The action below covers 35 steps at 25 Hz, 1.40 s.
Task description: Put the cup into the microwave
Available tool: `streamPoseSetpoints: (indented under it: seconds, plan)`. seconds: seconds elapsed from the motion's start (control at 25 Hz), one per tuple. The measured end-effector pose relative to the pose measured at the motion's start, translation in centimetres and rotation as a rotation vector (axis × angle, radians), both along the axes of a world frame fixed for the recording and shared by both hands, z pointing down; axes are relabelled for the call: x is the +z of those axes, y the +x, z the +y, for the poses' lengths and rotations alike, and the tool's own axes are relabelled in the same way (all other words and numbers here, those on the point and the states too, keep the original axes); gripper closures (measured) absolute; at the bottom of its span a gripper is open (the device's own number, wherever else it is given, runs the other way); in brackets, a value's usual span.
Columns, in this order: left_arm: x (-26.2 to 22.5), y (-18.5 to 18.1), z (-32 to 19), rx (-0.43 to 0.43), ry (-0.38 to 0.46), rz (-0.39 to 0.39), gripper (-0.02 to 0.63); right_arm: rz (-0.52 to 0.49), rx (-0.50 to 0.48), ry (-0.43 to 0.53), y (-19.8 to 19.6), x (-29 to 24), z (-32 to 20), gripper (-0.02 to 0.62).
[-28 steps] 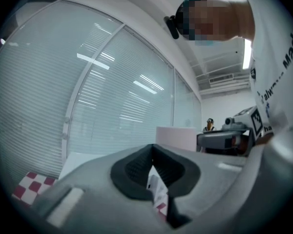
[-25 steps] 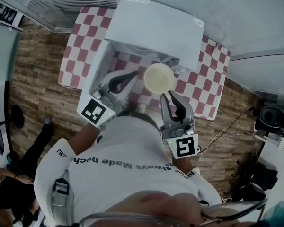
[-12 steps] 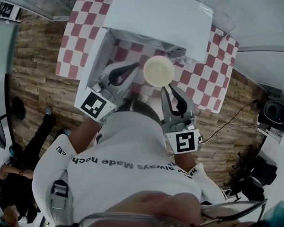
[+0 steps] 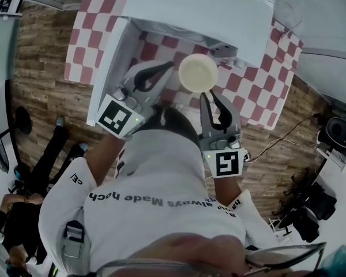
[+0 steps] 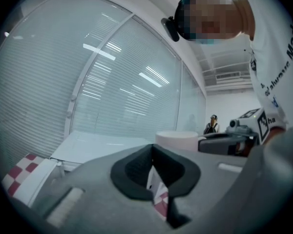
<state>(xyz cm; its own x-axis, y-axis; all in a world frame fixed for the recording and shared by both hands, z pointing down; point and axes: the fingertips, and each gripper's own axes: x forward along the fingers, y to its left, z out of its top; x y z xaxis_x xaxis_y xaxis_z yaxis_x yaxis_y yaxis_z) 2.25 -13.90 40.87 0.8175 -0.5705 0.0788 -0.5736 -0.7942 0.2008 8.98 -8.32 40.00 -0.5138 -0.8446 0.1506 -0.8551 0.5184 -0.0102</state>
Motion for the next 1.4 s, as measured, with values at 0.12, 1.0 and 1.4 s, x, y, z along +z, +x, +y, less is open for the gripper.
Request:
streamPoseSetpoints:
  seconds: [0.12,1.0,1.4]
  plan:
    - [1.1,-0.2,-0.5,-0.015,-0.001,-0.004,0.603,0.004,0.007,-0.003,0.1,1.2,-0.5,0.548]
    - [7.3,-1.2,-3.2,-0.067,-0.013,-0.044,0.603,0.033,0.019,0.013,-1.5,8.5,-3.7,0.548]
    - [11.4,-2.0,-3.7,-0.098,-0.021,-0.082,0.603,0.011,0.043,0.001,-2.2,12.3,-4.7,0.549]
